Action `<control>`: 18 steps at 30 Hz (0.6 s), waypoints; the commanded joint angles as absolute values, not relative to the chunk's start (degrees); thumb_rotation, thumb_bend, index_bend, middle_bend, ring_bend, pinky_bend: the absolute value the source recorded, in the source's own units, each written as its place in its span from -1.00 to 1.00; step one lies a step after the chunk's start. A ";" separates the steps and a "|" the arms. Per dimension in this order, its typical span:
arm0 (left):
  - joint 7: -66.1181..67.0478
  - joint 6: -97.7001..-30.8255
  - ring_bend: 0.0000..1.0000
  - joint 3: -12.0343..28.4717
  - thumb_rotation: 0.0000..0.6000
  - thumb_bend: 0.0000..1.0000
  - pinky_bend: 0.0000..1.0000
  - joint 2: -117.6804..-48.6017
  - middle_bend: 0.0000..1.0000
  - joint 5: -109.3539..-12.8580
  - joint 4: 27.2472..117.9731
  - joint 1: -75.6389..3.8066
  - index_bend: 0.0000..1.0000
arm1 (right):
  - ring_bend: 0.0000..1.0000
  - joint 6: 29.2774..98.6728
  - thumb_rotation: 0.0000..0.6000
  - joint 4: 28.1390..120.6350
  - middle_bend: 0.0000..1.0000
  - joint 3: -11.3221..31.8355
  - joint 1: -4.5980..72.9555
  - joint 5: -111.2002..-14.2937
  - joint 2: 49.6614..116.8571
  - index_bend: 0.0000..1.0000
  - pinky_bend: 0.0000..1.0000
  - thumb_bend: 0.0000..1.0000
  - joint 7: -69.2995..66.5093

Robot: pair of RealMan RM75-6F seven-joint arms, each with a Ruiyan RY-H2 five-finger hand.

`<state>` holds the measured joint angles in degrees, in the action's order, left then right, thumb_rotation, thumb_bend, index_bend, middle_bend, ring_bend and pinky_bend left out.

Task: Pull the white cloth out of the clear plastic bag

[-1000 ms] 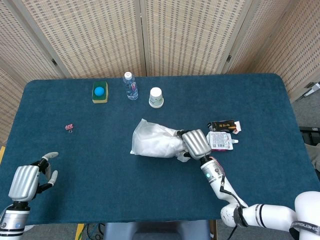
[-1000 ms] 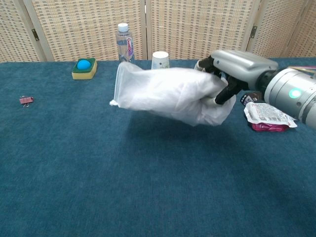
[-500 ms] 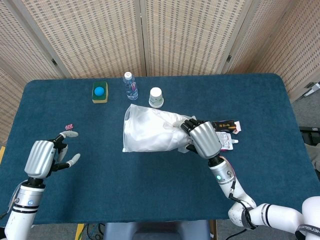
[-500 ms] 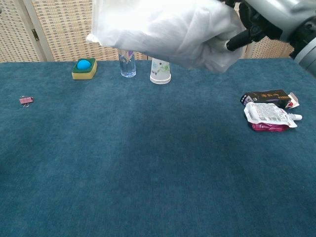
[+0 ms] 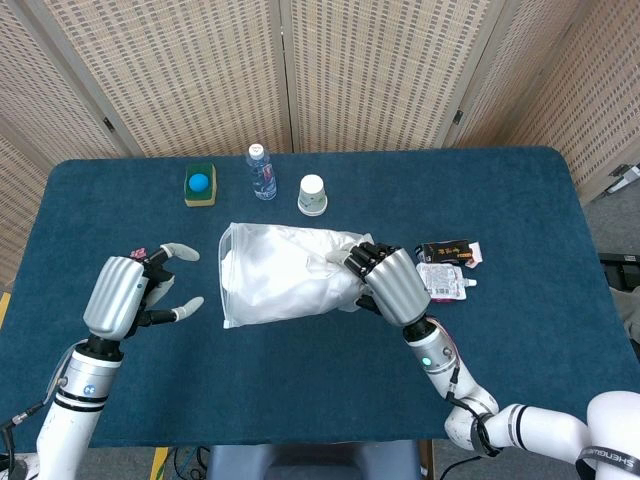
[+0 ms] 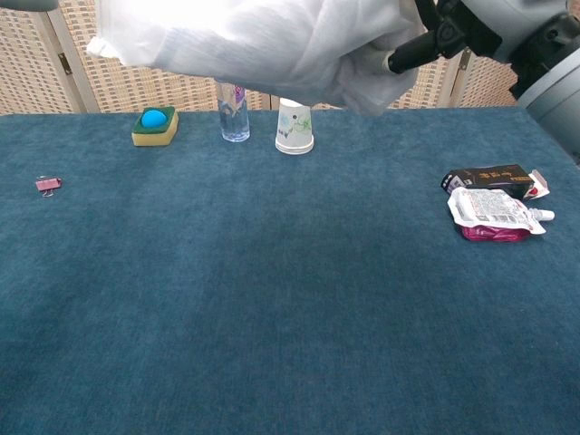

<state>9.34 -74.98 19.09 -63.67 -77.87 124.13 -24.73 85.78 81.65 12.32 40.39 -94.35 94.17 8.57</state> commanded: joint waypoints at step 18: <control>13.20 -65.64 0.84 20.25 1.00 -0.89 0.93 -61.39 1.00 -65.29 129.75 -34.18 -0.25 | 0.41 86.54 1.00 79.06 0.48 14.48 42.14 -96.21 97.70 0.24 0.60 0.07 6.88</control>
<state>12.70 -65.90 20.22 -61.58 -65.97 129.57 -33.68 86.53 79.07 14.47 42.13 -96.20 97.69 6.90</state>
